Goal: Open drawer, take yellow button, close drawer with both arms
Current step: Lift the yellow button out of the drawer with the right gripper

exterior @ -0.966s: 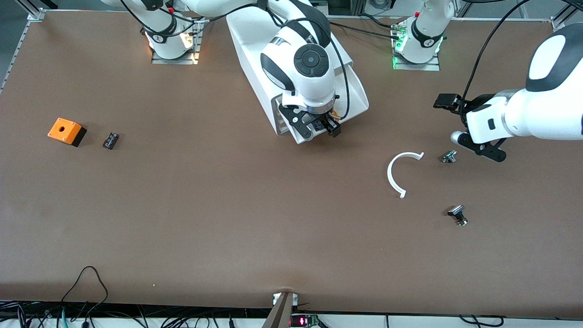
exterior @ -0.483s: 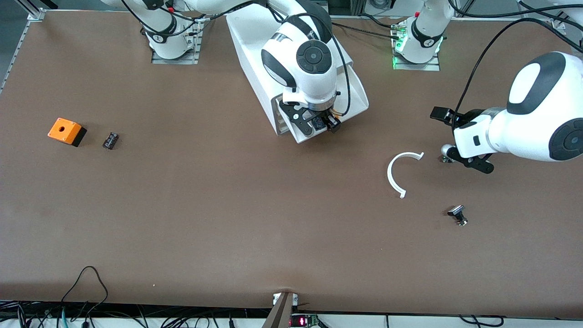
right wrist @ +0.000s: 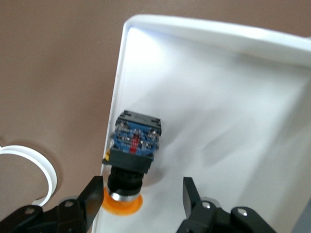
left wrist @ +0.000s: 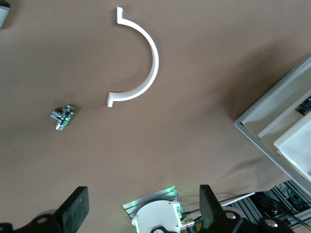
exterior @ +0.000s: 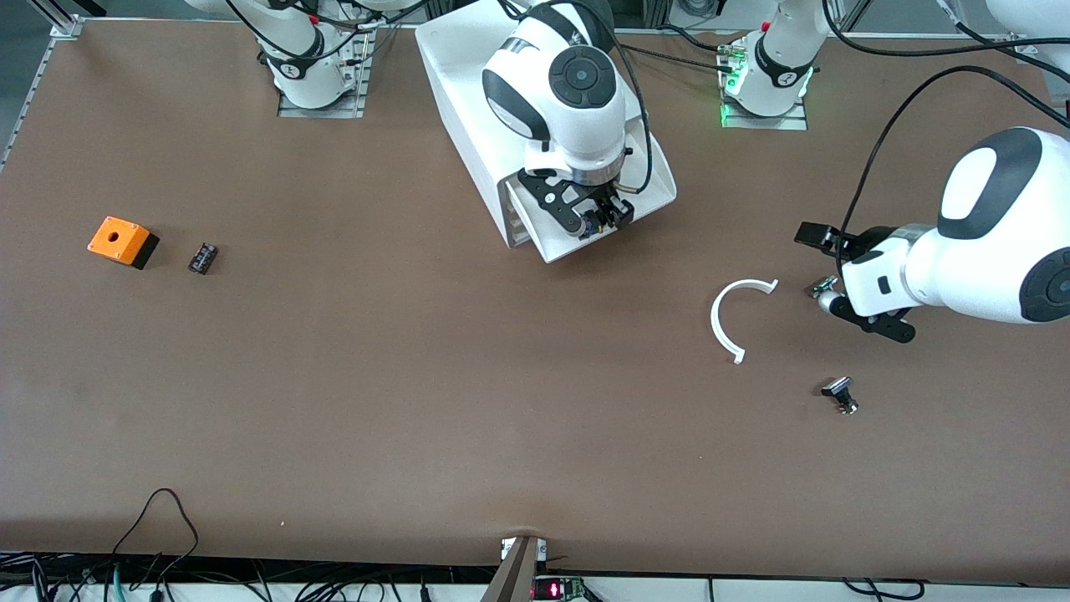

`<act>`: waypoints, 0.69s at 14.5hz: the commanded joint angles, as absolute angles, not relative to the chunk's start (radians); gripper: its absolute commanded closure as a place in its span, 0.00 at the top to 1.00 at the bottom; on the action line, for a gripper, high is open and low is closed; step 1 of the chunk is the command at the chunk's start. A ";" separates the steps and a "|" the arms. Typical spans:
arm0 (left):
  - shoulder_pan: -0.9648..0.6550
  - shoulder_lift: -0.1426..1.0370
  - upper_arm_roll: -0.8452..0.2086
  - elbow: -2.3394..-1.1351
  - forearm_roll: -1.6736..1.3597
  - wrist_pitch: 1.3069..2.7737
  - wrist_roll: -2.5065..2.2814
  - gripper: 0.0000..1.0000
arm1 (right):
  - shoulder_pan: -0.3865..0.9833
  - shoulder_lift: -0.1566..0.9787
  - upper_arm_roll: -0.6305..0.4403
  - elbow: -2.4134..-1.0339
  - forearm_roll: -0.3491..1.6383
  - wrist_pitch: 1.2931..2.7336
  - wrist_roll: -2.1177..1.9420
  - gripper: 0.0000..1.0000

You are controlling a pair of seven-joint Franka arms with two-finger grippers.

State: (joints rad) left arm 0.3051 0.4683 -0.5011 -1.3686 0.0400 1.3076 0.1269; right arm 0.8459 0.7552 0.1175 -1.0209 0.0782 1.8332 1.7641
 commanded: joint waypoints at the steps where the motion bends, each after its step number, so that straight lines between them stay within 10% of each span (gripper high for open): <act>1: 0.296 0.489 -0.509 -1.318 0.074 1.289 0.112 1.00 | 0.859 0.753 0.115 -1.014 0.080 1.827 1.752 0.73; 10: 0.301 0.486 -0.511 -1.313 0.077 1.292 0.109 1.00 | 0.862 0.759 0.112 -1.022 0.077 1.830 1.733 0.72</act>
